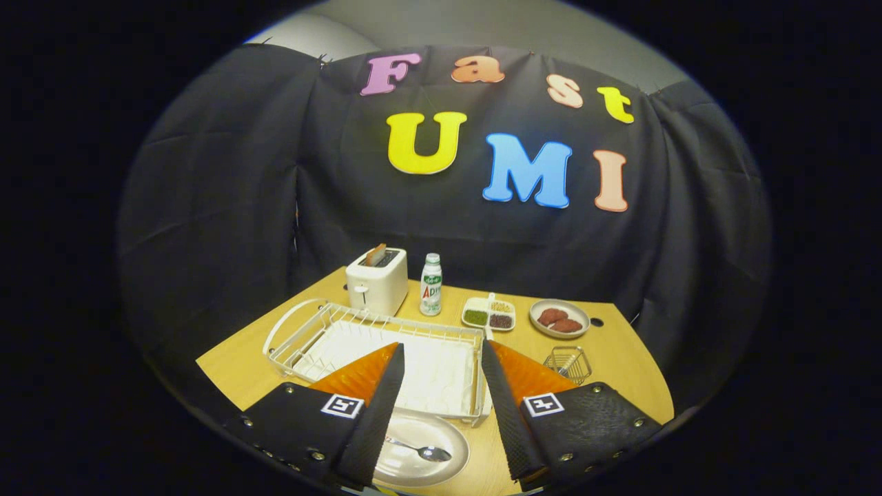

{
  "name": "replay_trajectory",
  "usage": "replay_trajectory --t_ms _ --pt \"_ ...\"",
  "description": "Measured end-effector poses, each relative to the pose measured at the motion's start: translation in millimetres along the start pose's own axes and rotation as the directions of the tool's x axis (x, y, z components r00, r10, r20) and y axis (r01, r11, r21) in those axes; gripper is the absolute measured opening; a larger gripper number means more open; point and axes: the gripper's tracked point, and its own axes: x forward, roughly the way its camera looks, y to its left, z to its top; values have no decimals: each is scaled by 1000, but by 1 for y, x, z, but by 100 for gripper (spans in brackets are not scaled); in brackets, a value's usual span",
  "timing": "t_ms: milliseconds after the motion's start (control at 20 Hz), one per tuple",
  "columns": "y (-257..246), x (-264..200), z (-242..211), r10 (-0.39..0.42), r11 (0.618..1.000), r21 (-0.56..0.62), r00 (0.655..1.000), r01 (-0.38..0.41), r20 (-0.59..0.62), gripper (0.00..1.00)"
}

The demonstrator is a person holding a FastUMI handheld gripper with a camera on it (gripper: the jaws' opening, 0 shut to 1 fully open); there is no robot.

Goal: Take the plate from the dish rack, then take the spoon from the basket and place it into the plate.

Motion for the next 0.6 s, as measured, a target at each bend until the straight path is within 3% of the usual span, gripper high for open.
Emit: replay_trajectory --t_ms 200,350,600 --pt "-24 2 47 -40 999 -3 990 41 137 71" --pt "-41 3 73 -62 998 32 974 56 218 98" --pt "-61 5 93 -85 995 81 949 63 305 97"
